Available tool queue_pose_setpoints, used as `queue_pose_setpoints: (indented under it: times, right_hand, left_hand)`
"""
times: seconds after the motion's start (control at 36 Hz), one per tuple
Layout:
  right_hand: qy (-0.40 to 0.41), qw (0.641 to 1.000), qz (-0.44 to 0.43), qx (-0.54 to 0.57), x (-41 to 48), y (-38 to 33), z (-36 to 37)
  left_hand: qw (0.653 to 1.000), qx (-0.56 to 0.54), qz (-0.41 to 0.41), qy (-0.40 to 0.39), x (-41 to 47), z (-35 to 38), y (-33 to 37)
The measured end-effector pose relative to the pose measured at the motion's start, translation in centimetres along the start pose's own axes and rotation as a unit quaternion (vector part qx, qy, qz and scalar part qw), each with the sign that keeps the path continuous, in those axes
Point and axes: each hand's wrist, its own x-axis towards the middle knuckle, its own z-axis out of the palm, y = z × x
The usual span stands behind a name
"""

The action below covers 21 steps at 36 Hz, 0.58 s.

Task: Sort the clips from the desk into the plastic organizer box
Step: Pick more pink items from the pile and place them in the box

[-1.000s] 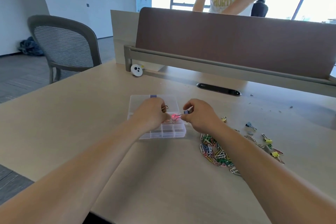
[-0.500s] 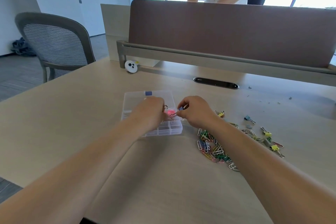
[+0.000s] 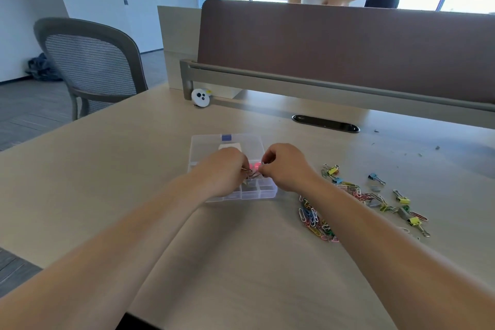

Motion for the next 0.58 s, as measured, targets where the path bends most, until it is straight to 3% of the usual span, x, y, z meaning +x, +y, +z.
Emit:
queue_pose_setpoints:
  times: [0.39, 0.58]
  right_hand:
    - [-0.014, 0.999, 0.007, -0.047, -0.27, -0.02, 0.14]
    - [0.014, 0.999, 0.02, -0.025, -0.07, 0.49, -0.19]
  left_hand:
    - [1.0, -0.003, 0.002, 0.018, -0.35, -0.16, 0.06]
    - [0.996, -0.085, 0.0, 0.006, -0.46, -0.58, 0.09]
